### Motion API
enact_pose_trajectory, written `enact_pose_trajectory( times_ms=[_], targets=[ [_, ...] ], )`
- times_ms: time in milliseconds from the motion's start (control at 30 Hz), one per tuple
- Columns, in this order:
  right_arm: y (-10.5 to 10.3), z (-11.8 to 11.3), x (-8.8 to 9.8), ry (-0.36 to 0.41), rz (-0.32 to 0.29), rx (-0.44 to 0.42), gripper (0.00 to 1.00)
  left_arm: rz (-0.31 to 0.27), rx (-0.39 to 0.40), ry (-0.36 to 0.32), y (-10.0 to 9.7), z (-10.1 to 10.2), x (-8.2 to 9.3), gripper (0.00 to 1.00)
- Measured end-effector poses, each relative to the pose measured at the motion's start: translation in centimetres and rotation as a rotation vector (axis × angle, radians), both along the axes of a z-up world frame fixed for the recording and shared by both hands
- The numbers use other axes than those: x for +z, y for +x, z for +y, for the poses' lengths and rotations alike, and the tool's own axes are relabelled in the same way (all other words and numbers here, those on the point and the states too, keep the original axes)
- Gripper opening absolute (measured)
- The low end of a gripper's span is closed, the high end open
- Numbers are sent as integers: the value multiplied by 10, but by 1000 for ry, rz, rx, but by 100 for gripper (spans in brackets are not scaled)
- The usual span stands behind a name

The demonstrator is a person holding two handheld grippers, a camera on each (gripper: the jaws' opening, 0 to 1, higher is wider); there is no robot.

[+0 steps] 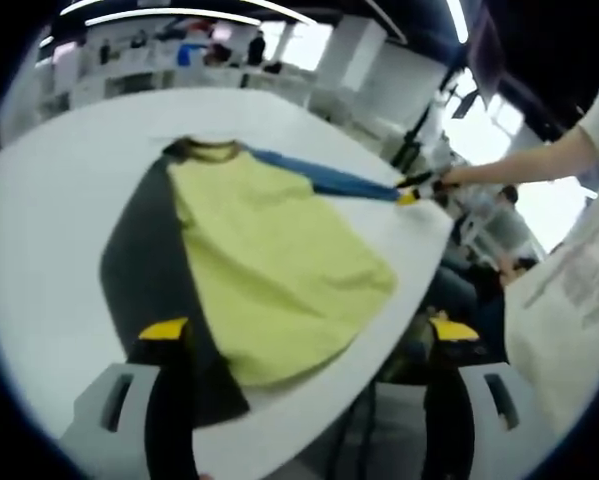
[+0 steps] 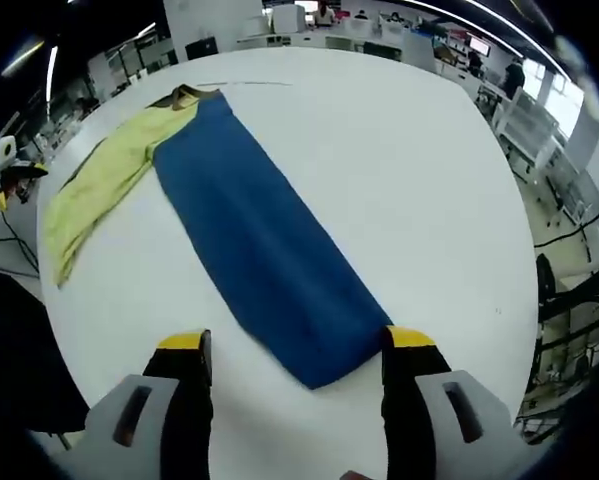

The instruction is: Fold the garment on the visible template until the final outline fits inside the template.

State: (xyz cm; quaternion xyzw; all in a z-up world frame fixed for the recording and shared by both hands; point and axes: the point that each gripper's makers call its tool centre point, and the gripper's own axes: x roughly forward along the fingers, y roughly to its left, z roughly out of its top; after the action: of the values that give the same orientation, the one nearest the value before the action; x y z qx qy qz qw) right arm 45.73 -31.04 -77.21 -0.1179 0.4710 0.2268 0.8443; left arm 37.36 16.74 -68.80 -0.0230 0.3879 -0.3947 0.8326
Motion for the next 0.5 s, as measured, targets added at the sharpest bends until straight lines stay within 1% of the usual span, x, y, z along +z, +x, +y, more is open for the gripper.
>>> enact_pose_trajectory(
  times_ms=[100, 300, 500],
  targets=[
    [-2, 1, 0, 0, -3, 5, 70, -2, 1, -5, 2, 0, 1, 92],
    [-2, 5, 9, -9, -45, 19, 70, -6, -10, -2, 1, -2, 1, 92],
    [-4, 9, 18, -10, -74, 32, 71, -8, -10, -8, -1, -1, 1, 92]
  ],
)
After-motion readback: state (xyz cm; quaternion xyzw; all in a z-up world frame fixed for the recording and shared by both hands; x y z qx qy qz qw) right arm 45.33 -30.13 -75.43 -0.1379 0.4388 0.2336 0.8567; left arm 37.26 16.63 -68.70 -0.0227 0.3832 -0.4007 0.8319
